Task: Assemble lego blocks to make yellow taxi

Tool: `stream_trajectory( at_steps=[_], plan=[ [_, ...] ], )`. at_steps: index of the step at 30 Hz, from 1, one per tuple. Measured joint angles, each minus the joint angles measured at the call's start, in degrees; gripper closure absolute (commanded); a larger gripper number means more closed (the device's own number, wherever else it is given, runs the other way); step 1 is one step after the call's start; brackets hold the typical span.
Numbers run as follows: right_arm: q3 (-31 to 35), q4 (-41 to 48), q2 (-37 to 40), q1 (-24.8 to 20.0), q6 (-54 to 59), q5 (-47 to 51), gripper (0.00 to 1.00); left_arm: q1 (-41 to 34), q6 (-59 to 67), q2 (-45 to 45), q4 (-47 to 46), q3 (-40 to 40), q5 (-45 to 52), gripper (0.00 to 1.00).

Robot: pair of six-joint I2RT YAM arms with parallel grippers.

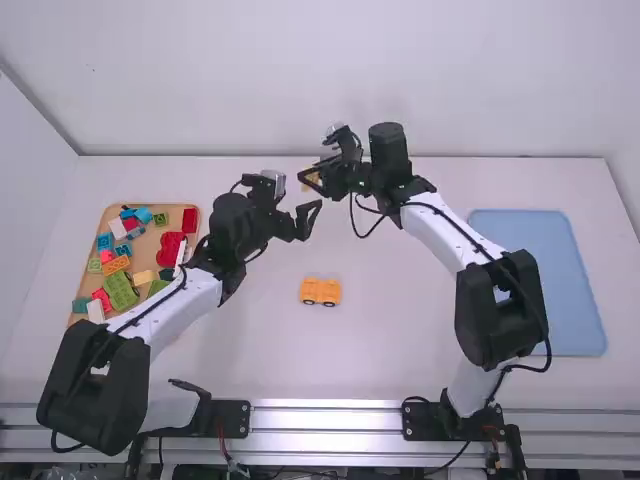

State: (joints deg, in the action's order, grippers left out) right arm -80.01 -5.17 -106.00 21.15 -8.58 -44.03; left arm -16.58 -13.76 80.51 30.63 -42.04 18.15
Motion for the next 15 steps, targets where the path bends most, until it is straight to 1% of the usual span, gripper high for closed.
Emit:
stream_trajectory(
  at_steps=[2,4,7,8,9,10,12,15],
  plan=[
    [0.0,4.2,0.3,-1.5,0.2,4.4,0.68,0.0,0.0,0.0,-2.1,0.0,-0.8,0.01],
    [0.2,8.3,1.0,-2.9,1.0,8.3,0.71,0.0,0.0,0.0,-4.8,0.0,-2.2,0.01],
    [0.4,20.0,4.3,-5.9,4.3,17.0,0.71,0.0,0.0,0.0,-9.1,0.0,-5.4,0.01],
    [0.5,21.6,4.9,-6.3,5.1,18.2,0.71,0.0,0.0,0.0,-9.3,0.0,-5.9,0.01],
    [0.5,24.7,5.9,-6.9,6.7,20.1,0.71,0.0,0.0,0.0,-9.4,0.0,-6.9,0.01],
    [0.5,29.6,7.3,-7.4,9.4,22.3,0.72,0.0,0.0,0.0,-9.4,0.0,-8.2,0.01],
    [0.5,36.6,8.5,-7.5,14.4,24.5,0.73,0.0,0.0,0.0,-9.2,0.0,-9.4,0.01],
    [0.5,43.3,8.7,-7.2,22.8,26.2,0.78,0.0,0.0,0.0,-8.7,0.0,-11.1,0.01]
  ],
)
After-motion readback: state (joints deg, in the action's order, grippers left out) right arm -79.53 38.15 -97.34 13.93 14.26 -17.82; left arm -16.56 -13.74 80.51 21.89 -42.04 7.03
